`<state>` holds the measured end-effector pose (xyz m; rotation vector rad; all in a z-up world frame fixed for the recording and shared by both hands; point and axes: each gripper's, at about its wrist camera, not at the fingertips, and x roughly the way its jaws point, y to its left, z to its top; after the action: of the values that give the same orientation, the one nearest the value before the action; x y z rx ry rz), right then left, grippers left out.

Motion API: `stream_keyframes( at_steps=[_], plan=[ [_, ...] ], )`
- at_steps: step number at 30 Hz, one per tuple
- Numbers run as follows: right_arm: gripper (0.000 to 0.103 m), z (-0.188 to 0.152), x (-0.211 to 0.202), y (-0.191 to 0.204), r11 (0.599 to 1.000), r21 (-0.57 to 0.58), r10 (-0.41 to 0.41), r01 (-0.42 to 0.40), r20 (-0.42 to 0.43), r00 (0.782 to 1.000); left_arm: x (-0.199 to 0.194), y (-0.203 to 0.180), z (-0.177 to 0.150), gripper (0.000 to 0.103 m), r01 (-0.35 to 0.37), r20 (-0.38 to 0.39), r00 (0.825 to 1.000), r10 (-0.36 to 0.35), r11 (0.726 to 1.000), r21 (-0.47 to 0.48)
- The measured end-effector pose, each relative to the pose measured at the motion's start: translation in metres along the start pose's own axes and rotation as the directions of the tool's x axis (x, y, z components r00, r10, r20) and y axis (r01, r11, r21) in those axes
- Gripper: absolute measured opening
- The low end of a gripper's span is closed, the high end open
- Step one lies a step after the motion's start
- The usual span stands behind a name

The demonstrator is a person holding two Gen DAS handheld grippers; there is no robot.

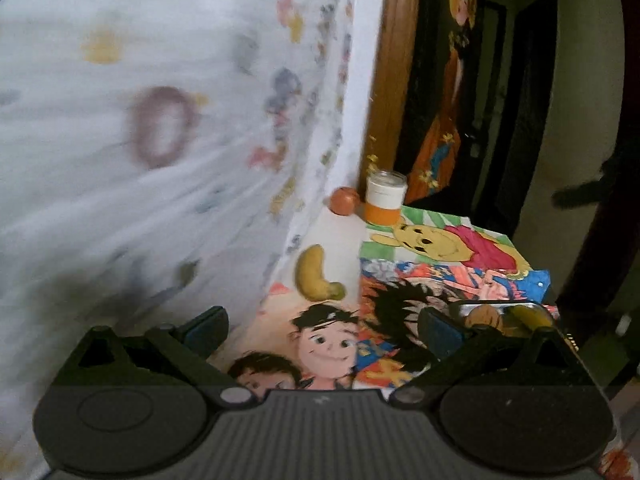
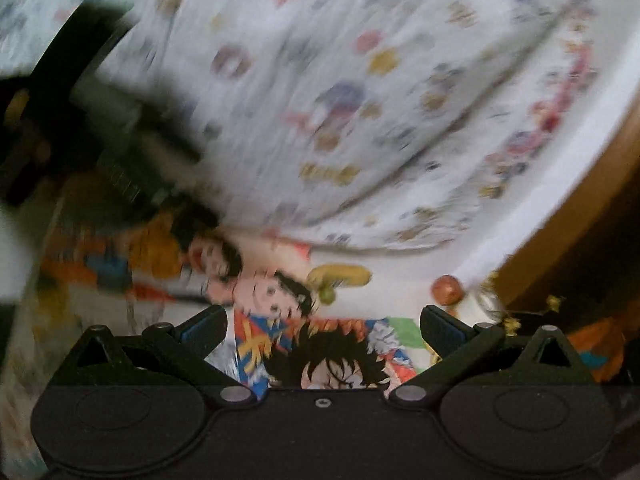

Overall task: Organize fruits
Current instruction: 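Swing both open tools away from the tray toward the banana on the table, then close the left tool on the yellow banana while the right tool approaches the green grape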

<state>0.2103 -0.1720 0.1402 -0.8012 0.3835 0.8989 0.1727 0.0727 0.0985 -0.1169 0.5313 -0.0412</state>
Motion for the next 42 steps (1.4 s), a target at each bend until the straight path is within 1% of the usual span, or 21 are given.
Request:
stream_keyframes(
  at_steps=[3, 7, 10, 16, 19, 21, 23, 25, 27, 29, 31, 32, 35, 36, 38, 40, 42],
  plan=[
    [0.102, -0.019, 0.026, -0.006, 0.998, -0.040, 0.042, -0.042, -0.015, 0.999, 0.030, -0.009, 0.013, 0.103, -0.003, -0.023, 1.000, 0.004, 0.999, 0.039],
    [0.102, -0.043, 0.053, -0.020, 0.995, -0.023, 0.098, -0.099, -0.039, 0.994, 0.070, -0.025, 0.025, 0.103, -0.003, -0.074, 0.997, 0.010, 0.996, 0.093],
    [0.102, -0.059, 0.066, -0.029, 0.992, -0.018, 0.121, -0.122, -0.029, 0.992, 0.102, -0.039, 0.034, 0.103, -0.011, -0.114, 0.993, 0.026, 0.991, 0.136],
    [0.100, -0.080, 0.092, -0.059, 0.983, 0.111, 0.151, -0.149, -0.010, 0.988, 0.164, -0.063, 0.050, 0.102, -0.025, -0.167, 0.984, 0.067, 0.970, 0.241],
    [0.099, -0.086, 0.101, -0.066, 0.977, 0.148, 0.157, -0.154, -0.007, 0.988, 0.192, -0.062, 0.057, 0.100, -0.031, -0.211, 0.974, 0.085, 0.968, 0.247],
    [0.098, -0.089, 0.106, -0.069, 0.974, 0.163, 0.164, -0.160, -0.008, 0.986, 0.208, -0.059, 0.060, 0.099, -0.053, -0.225, 0.968, 0.114, 0.964, 0.262],
    [0.097, -0.090, 0.111, -0.069, 0.970, 0.175, 0.173, -0.168, -0.011, 0.985, 0.222, -0.057, 0.061, 0.097, -0.074, -0.239, 0.960, 0.147, 0.955, 0.288],
    [0.096, -0.089, 0.115, -0.069, 0.964, 0.195, 0.187, -0.181, -0.010, 0.982, 0.235, -0.052, 0.063, 0.093, -0.079, -0.260, 0.953, 0.158, 0.954, 0.289],
    [0.096, -0.087, 0.118, -0.069, 0.957, 0.215, 0.200, -0.194, -0.006, 0.980, 0.245, -0.048, 0.065, 0.091, -0.093, -0.280, 0.944, 0.176, 0.953, 0.287],
    [0.092, -0.084, 0.122, -0.068, 0.949, 0.240, 0.211, -0.203, -0.011, 0.977, 0.251, -0.044, 0.066, 0.086, -0.110, -0.285, 0.938, 0.196, 0.951, 0.289],
    [0.088, -0.081, 0.127, -0.066, 0.941, 0.269, 0.222, -0.206, -0.030, 0.975, 0.258, -0.042, 0.067, 0.082, -0.122, -0.288, 0.934, 0.211, 0.947, 0.299],
    [0.087, -0.079, 0.130, -0.065, 0.936, 0.281, 0.232, -0.213, -0.037, 0.972, 0.262, -0.042, 0.067, 0.080, -0.138, -0.292, 0.928, 0.230, 0.942, 0.306],
    [0.081, -0.073, 0.140, -0.064, 0.927, 0.300, 0.252, -0.227, -0.049, 0.966, 0.275, -0.041, 0.067, 0.070, -0.150, -0.312, 0.915, 0.256, 0.933, 0.326],
    [0.079, -0.071, 0.145, -0.064, 0.926, 0.302, 0.255, -0.227, -0.055, 0.965, 0.280, -0.041, 0.067, 0.065, -0.148, -0.324, 0.910, 0.260, 0.932, 0.331],
    [0.075, -0.067, 0.155, -0.063, 0.929, 0.295, 0.253, -0.222, -0.071, 0.965, 0.292, -0.039, 0.067, 0.061, -0.157, -0.346, 0.898, 0.274, 0.931, 0.330],
    [0.067, -0.064, 0.163, -0.062, 0.932, 0.290, 0.251, -0.219, -0.078, 0.965, 0.301, -0.037, 0.068, 0.052, -0.162, -0.368, 0.886, 0.281, 0.933, 0.323],
    [0.061, -0.060, 0.173, -0.060, 0.931, 0.289, 0.256, -0.221, -0.087, 0.963, 0.309, -0.033, 0.069, 0.048, -0.163, -0.380, 0.880, 0.283, 0.934, 0.319]
  ],
)
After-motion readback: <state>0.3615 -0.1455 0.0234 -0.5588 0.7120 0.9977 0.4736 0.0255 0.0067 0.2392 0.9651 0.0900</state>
